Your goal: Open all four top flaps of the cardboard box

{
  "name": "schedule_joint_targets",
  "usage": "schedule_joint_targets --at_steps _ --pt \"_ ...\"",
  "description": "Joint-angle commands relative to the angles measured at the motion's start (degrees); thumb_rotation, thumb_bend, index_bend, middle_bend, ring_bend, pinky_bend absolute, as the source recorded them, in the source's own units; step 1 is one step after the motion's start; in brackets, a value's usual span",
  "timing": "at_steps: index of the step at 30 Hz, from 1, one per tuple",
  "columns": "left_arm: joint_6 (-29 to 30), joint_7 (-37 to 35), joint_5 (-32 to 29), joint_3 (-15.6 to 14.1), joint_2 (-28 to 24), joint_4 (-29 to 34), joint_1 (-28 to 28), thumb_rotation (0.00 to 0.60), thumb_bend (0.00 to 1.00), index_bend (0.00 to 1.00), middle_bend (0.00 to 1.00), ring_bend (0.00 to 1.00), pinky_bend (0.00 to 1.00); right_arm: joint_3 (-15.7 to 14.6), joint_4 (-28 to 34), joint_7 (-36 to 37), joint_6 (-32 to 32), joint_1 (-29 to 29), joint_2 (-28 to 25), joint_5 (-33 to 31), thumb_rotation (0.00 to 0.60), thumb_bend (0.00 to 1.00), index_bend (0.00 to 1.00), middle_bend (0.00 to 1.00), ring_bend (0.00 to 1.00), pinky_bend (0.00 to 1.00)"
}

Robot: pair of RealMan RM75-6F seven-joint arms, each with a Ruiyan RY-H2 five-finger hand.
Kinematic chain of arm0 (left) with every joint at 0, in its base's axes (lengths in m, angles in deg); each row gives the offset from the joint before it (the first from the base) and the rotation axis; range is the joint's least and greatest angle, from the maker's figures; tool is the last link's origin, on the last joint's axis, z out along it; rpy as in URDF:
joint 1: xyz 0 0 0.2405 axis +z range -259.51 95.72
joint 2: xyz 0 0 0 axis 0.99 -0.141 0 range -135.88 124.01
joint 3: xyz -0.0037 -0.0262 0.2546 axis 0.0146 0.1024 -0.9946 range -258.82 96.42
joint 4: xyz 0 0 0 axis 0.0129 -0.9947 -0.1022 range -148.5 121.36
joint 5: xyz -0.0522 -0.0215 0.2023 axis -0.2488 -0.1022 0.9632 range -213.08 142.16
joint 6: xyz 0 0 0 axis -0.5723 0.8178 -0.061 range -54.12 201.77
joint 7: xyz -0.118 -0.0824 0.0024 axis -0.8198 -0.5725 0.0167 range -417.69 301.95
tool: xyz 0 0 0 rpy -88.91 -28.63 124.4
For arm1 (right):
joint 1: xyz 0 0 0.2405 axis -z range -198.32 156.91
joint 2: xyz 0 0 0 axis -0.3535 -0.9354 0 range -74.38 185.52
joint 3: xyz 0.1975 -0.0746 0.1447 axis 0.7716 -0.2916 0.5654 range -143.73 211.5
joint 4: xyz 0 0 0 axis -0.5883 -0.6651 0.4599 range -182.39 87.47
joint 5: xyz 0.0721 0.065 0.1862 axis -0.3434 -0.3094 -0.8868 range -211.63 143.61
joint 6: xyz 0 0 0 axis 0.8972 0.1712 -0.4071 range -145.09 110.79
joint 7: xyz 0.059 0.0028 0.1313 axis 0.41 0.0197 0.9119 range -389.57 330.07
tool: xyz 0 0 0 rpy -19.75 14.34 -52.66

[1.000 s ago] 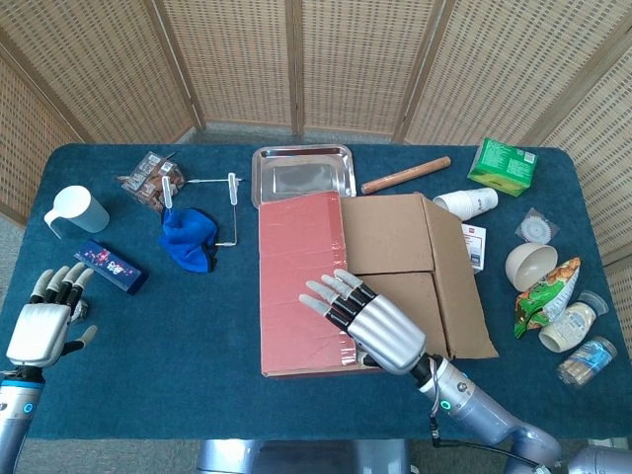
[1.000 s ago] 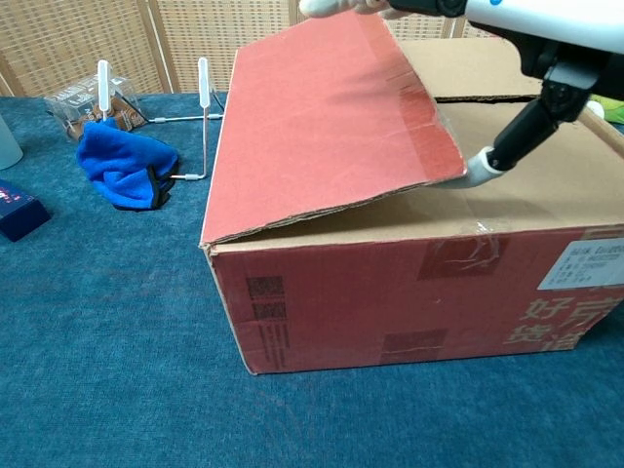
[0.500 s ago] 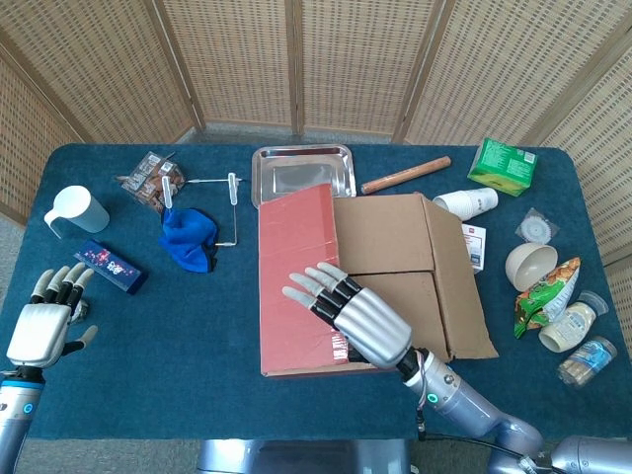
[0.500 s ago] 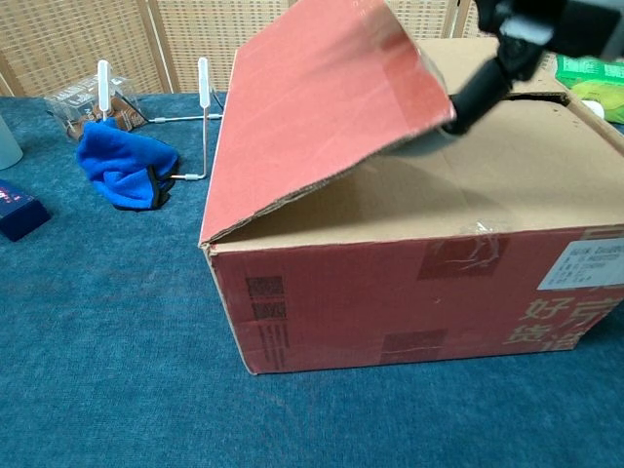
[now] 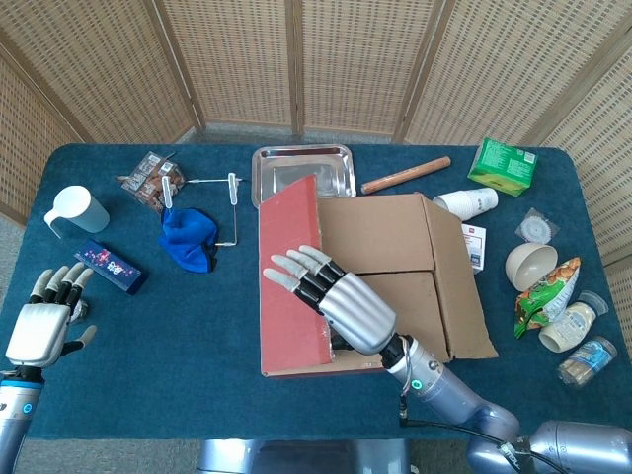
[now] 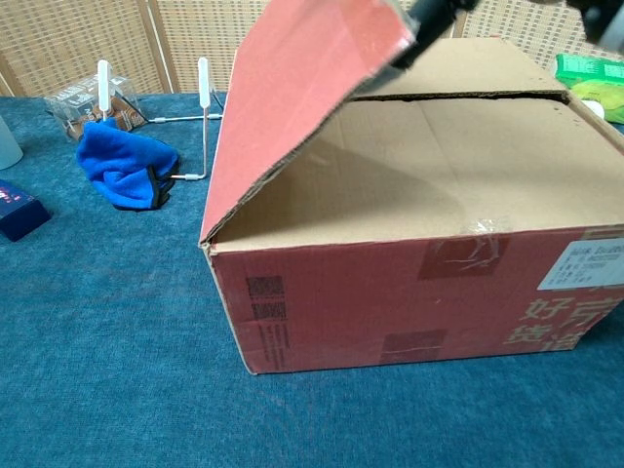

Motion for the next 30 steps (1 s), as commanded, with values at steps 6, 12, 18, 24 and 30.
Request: schedule_joint_targets --at_steps 6,12,18,24,30 --pt "-0.3 0.4 0.0 -0.1 0.3 -0.2 -0.1 0.6 0.06 0.0 0.0 0.0 0.0 2.0 -0.1 2.8 0.6 -1.7 2.2 -1.8 0.6 0.18 0.0 0.0 0.0 0.05" --pt "-0.5 0.3 -0.3 0.0 0.4 -0.4 -0.1 0.6 0.06 0.0 0.0 0.0 0.0 3.5 0.9 4.1 0.2 -3.1 3.0 -3.7 0.6 0.18 0.0 0.0 0.0 0.08" --pt "-0.8 0.2 -0.5 0.1 0.5 -0.7 -0.2 0.6 0.07 0.0 0.0 0.0 0.0 4.8 2.0 5.9 -1.4 -4.8 4.3 -7.2 0.6 0.16 0.0 0.0 0.0 0.09" --pt "-0.6 0.0 -0.5 0.0 0.4 -0.6 -0.1 0.6 0.06 0.0 0.0 0.0 0.0 5.7 3.1 8.0 -1.9 -5.6 5.2 -9.8 0.6 0.14 0.0 0.0 0.0 0.12" --pt "-0.3 -0.1 -0.3 0.1 0.3 -0.5 -0.1 0.6 0.06 0.0 0.0 0.0 0.0 6.7 4.7 11.7 -2.8 -5.9 4.8 -12.9 0.6 0.14 0.0 0.0 0.0 0.2"
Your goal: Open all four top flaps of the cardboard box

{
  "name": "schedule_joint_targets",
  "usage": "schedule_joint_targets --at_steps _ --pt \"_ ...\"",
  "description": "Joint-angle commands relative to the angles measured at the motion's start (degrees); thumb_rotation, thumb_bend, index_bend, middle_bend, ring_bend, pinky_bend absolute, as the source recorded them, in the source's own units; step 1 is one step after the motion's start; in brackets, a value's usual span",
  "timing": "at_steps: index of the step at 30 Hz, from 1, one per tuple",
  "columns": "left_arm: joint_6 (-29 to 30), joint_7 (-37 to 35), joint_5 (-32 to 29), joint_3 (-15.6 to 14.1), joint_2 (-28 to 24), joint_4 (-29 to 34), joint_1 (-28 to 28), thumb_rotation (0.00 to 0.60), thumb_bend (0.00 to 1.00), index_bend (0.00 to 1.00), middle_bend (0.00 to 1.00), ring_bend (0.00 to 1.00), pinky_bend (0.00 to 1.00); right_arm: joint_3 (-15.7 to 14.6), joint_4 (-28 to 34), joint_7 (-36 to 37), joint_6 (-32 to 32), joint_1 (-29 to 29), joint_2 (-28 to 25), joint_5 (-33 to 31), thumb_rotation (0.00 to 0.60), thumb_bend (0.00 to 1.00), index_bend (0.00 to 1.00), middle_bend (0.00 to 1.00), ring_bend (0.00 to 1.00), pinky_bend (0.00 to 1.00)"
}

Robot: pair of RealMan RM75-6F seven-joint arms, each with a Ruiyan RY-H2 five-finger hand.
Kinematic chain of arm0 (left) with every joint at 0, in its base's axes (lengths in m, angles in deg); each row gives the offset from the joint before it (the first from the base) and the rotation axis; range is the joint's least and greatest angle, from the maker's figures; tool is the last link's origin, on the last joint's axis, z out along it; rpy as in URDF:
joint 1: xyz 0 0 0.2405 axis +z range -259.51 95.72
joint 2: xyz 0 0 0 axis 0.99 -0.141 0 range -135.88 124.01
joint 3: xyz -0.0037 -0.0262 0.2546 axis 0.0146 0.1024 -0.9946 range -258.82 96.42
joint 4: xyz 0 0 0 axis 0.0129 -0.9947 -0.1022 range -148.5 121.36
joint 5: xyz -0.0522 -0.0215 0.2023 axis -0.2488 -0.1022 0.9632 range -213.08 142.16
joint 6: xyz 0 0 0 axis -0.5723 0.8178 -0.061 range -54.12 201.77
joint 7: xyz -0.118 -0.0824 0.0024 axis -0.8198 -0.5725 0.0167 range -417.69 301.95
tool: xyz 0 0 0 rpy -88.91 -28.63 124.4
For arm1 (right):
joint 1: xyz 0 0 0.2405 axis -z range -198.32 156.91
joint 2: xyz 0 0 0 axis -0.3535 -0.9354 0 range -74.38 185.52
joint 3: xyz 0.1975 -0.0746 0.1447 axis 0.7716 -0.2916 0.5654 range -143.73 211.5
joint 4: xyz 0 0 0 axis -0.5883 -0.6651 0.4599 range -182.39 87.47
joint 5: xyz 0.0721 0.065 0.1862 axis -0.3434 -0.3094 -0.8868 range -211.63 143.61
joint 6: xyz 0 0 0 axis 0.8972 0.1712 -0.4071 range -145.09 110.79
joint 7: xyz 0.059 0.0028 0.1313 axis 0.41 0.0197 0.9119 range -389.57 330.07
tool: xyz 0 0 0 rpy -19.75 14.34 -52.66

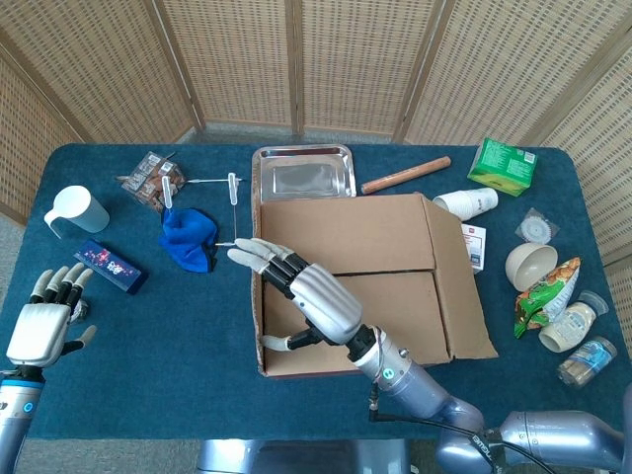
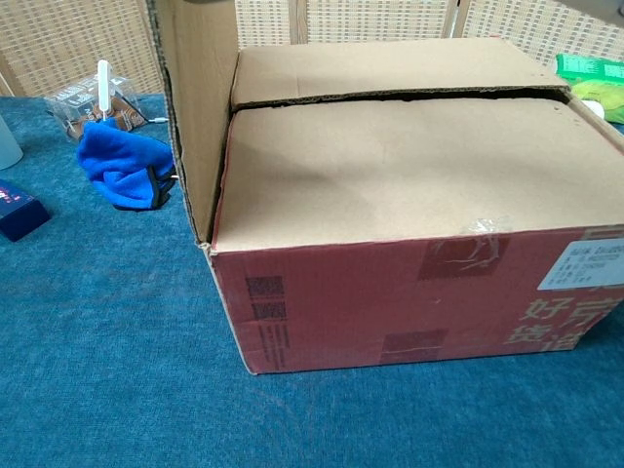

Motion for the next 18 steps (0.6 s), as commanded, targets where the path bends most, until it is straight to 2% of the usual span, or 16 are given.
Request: schedule_joint_targets --at_steps 1,4,6,12,18 --pt "0.0 0.0 0.0 0.0 0.0 0.0 0.0 0.6 0.06 0.0 0.0 0.0 0.0 0.4 0.7 1.3 -0.5 -0.1 -0.3 -1.2 0.6 0.14 0.0 0.0 0.0 0.21" --pt "0.0 0.1 0.0 0.0 0.0 0.1 0.0 0.6 0.06 0.0 0.0 0.0 0.0 0.4 1.1 2.5 -1.2 -0.1 -1.1 -2.0 0.6 0.15 0.0 0.0 0.0 0.23" --pt "-0.1 0.1 0.0 0.0 0.0 0.1 0.0 0.6 0.06 0.0 0.0 0.0 0.0 0.5 1.2 3.3 -1.6 -0.2 -1.5 -2.4 0.6 0.19 0.0 0.0 0.01 0.24" --pt "-0.2 0.3 -0.2 0.0 0.1 0.0 -0.1 0.6 0.06 0.0 0.0 0.0 0.0 0.7 2.8 9.8 -5.5 -0.7 -4.2 -3.6 0.6 0.38 0.0 0.0 0.15 0.24" --pt "-0.3 0.4 -0.3 0.1 0.1 -0.1 -0.1 0.6 0.06 0.0 0.0 0.0 0.0 1.0 4.0 15.7 -10.7 -1.7 -7.9 -5.5 0.6 0.44 0.0 0.19 0.25 0.24"
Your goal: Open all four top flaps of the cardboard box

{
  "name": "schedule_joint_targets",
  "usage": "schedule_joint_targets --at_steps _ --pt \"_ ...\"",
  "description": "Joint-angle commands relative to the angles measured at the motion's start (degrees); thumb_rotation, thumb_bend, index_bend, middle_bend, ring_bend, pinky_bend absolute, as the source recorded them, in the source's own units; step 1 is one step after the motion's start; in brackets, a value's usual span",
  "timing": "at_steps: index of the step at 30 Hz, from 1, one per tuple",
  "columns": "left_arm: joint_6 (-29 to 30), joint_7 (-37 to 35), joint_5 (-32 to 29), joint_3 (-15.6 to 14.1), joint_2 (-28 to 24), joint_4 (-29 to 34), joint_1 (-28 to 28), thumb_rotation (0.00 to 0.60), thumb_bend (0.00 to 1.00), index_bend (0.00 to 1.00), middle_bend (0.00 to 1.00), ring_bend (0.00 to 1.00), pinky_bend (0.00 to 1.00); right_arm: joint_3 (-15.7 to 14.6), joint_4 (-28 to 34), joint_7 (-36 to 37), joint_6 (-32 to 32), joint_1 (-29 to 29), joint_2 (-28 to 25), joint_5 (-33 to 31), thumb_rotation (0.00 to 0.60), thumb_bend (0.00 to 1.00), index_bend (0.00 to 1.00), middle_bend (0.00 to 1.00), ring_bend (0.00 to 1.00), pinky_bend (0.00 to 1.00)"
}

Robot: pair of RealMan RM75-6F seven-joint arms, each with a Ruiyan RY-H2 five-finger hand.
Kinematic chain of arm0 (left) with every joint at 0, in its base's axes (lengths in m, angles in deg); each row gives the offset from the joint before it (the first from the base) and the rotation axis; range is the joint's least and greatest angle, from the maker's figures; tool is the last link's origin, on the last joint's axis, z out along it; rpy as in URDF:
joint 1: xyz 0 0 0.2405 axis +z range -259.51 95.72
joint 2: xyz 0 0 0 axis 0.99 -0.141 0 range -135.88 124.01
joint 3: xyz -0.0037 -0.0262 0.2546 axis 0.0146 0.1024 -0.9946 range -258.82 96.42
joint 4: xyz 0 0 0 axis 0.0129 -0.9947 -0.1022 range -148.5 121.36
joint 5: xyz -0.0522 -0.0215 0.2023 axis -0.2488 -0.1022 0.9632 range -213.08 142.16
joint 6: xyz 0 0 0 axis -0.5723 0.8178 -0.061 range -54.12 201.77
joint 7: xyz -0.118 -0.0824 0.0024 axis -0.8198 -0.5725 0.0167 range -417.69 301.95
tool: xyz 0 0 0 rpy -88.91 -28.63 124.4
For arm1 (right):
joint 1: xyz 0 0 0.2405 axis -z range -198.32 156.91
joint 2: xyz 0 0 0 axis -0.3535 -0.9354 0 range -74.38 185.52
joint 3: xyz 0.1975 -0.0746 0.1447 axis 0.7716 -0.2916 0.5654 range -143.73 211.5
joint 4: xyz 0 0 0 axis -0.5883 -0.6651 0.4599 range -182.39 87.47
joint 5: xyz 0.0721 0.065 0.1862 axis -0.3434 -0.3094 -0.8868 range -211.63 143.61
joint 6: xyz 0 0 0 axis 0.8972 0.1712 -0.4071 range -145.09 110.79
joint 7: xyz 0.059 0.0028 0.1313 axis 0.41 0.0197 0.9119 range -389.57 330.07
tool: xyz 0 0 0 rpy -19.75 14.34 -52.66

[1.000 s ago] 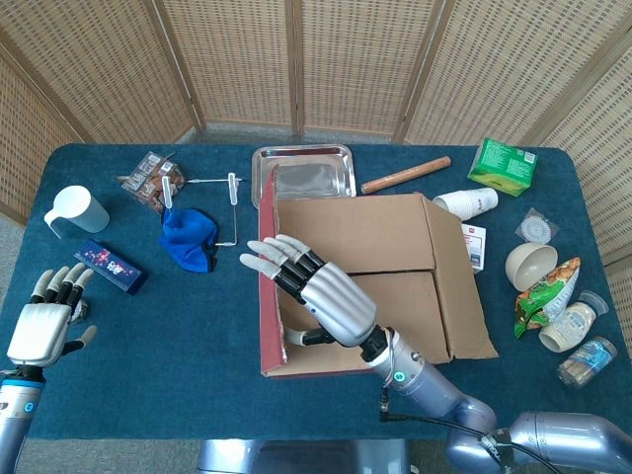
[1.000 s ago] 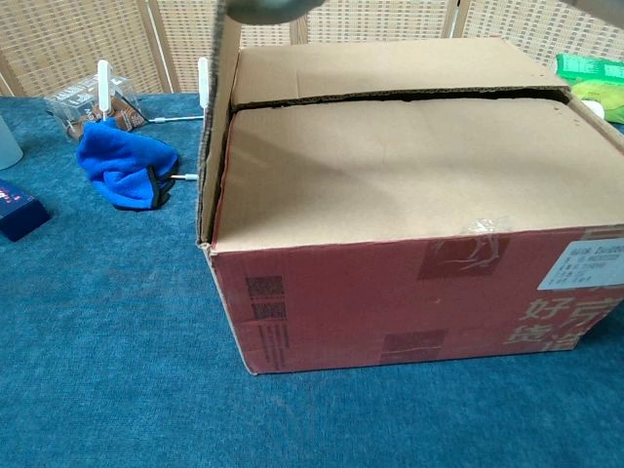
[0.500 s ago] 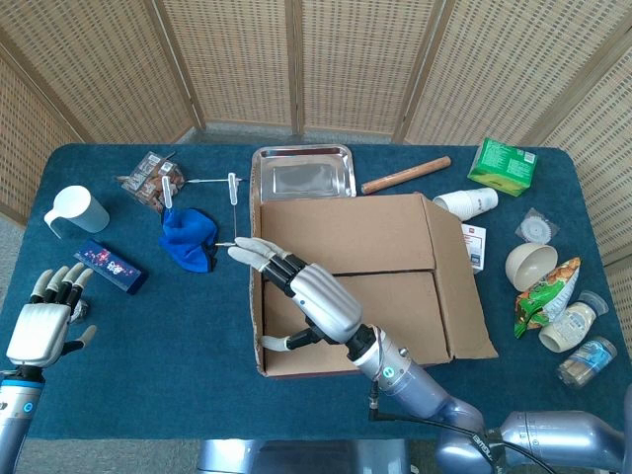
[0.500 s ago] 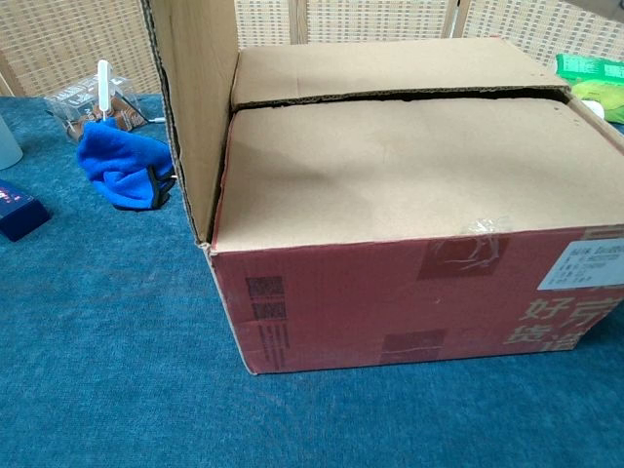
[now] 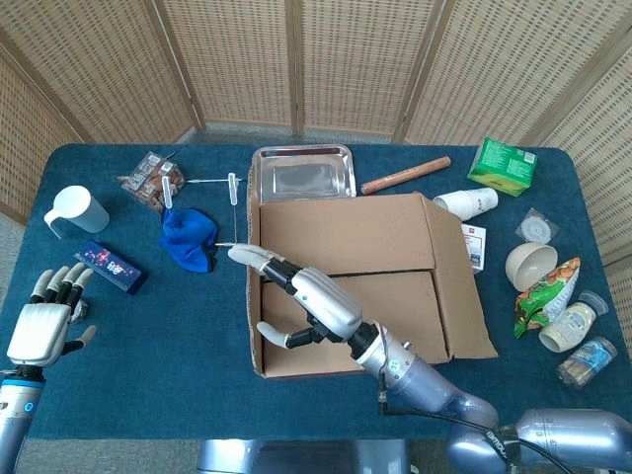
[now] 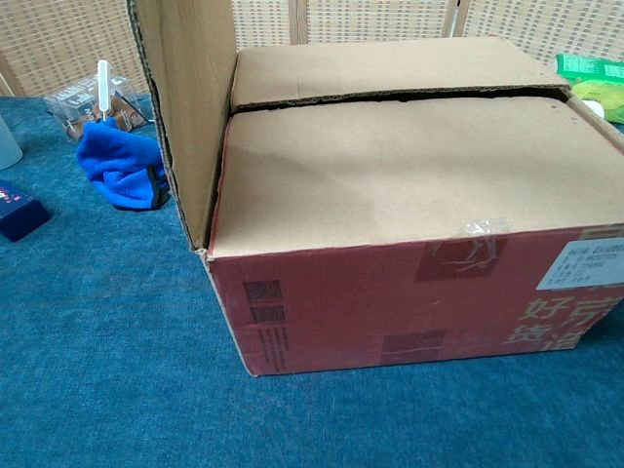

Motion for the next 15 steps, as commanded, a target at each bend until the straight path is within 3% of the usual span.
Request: schedule_joint_targets --at_steps 1,6,9,15 --pt "0.0 0.0 0.0 0.0 0.0 0.0 0.0 0.6 0.06 0.0 0.0 0.0 0.0 0.1 0.7 2.3 -2.6 -0.7 -2.2 -1.0 0.6 0.45 0.0 0.2 0.28 0.25" --pt "0.0 0.0 -0.1 0.0 0.1 -0.1 0.0 0.6 0.06 0.0 0.0 0.0 0.0 -0.1 0.9 2.6 -3.3 -1.0 -2.9 -1.4 0.6 0.47 0.0 0.2 0.31 0.27" --pt "-0.1 0.1 -0.1 0.0 0.1 -0.2 0.0 0.6 0.06 0.0 0.0 0.0 0.0 0.0 0.8 3.0 -3.2 -1.1 -3.0 -1.5 0.6 0.46 0.0 0.15 0.27 0.27" --pt "-0.3 0.4 -0.1 -0.1 0.3 -0.3 -0.1 0.6 0.06 0.0 0.0 0.0 0.0 0.5 0.7 4.3 -2.3 -1.2 -2.9 -0.4 0.6 0.27 0.0 0.02 0.18 0.27"
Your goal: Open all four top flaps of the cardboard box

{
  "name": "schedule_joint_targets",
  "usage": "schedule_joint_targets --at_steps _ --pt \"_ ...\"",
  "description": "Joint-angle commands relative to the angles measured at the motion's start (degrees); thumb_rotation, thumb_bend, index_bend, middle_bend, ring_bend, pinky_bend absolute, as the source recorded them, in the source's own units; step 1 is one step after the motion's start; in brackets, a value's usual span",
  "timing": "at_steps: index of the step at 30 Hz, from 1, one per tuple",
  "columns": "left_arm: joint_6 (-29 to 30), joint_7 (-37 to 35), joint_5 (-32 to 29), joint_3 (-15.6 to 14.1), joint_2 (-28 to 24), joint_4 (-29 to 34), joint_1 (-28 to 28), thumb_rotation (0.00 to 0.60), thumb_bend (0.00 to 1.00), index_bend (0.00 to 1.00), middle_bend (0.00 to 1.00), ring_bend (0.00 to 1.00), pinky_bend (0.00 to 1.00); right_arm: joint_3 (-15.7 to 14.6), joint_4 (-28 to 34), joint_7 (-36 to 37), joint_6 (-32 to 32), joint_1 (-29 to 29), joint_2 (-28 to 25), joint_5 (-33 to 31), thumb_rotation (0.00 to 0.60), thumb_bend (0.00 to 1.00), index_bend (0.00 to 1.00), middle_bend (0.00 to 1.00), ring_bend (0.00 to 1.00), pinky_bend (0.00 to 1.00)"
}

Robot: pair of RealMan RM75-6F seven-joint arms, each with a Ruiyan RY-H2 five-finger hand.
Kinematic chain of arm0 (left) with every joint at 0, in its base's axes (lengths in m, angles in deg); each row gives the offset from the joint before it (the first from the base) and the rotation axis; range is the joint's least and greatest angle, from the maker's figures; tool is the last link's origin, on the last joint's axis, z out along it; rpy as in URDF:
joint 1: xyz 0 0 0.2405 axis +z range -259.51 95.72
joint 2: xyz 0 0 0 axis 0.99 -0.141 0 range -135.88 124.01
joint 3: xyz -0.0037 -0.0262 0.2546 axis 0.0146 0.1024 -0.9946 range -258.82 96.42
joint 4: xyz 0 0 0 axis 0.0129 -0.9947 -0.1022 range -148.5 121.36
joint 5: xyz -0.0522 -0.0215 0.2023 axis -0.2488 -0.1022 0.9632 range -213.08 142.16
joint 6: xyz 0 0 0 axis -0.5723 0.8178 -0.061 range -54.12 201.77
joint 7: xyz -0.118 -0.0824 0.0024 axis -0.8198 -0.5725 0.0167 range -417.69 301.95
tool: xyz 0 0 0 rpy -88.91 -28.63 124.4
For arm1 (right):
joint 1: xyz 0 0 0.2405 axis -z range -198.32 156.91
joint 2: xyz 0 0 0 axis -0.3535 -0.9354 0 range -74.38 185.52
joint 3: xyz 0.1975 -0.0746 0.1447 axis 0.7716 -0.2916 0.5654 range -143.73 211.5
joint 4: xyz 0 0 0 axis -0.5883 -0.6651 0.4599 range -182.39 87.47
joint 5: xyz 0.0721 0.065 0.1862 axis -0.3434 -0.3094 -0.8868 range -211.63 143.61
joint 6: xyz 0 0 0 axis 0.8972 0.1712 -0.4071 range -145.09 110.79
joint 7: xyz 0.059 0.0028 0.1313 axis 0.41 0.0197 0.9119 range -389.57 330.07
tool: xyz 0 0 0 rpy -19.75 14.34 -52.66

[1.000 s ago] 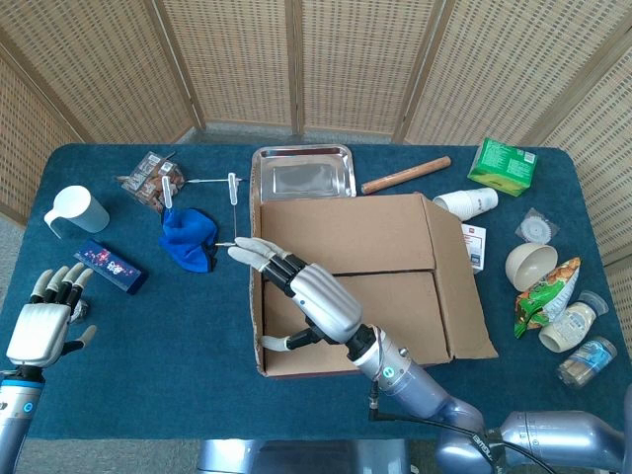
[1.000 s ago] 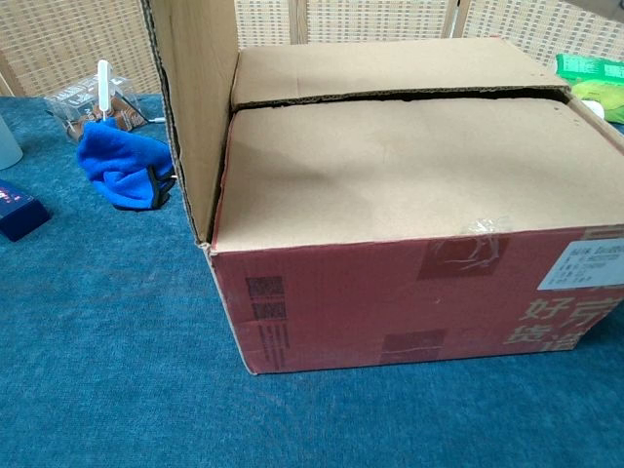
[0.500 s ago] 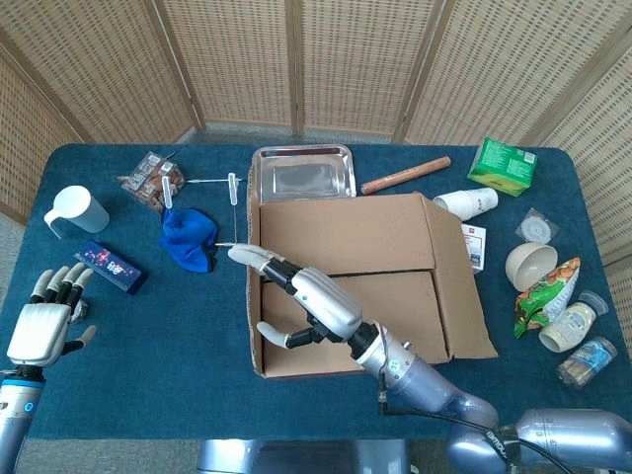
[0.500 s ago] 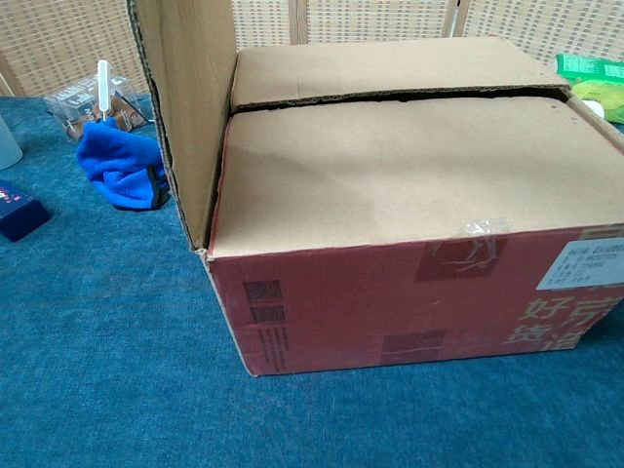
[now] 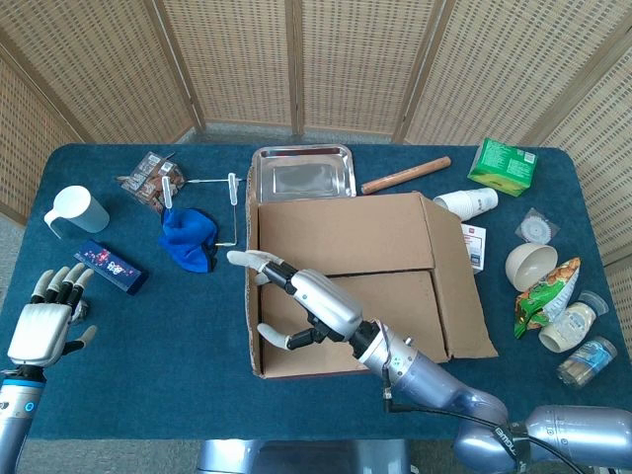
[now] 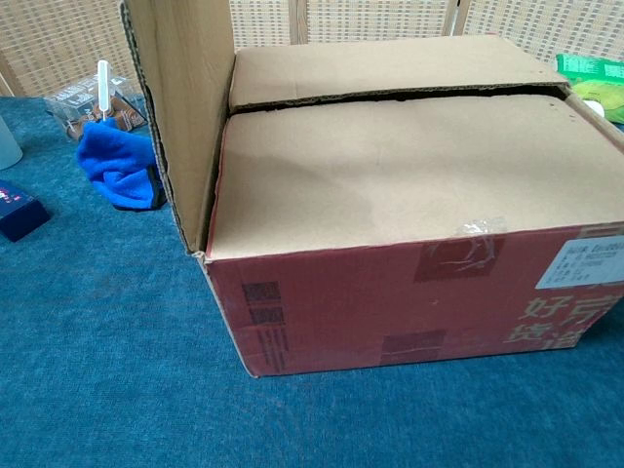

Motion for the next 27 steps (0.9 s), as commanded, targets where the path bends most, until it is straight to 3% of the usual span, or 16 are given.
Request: schedule_joint_targets --at_steps 1,7,11,13,19,27 --pt "-0.1 0.0 0.0 0.0 0.1 -0.1 0.0 0.6 0.06 0.0 0.0 0.0 0.0 0.2 -0.3 0.2 0.8 -0.1 0.4 0.9 0.6 0.24 0.0 0.01 0.17 0.27" --pt "-0.1 0.0 0.0 -0.1 0.1 -0.2 0.0 0.6 0.06 0.0 0.0 0.0 0.0 0.6 -0.6 0.8 1.6 -0.7 1.5 1.0 0.6 0.17 0.0 0.0 0.15 0.27" --pt "-0.1 0.0 0.0 -0.1 0.1 -0.2 0.0 0.6 0.06 0.0 0.0 0.0 0.0 1.2 -0.7 0.8 1.8 -1.4 2.3 0.1 0.6 0.1 0.0 0.0 0.07 0.27" --pt "0.0 0.0 0.0 0.0 0.1 -0.2 0.0 0.6 0.06 0.0 0.0 0.0 0.0 1.2 -0.9 0.4 2.0 -1.6 2.6 -0.1 0.6 0.07 0.0 0.0 0.01 0.22" --pt "0.0 -0.2 0.0 0.0 0.0 -0.2 0.0 0.6 0.06 0.0 0.0 0.0 0.0 0.9 -1.8 -2.6 4.1 -1.8 4.2 -0.1 0.6 0.08 0.0 0.0 0.0 0.0" --pt "0.0 -0.2 0.1 0.0 0.0 -0.1 0.0 0.6 0.07 0.0 0.0 0.0 0.0 0.8 -1.9 -3.1 5.2 -1.7 4.5 0.0 0.6 0.07 0.0 0.0 0.0 0.0"
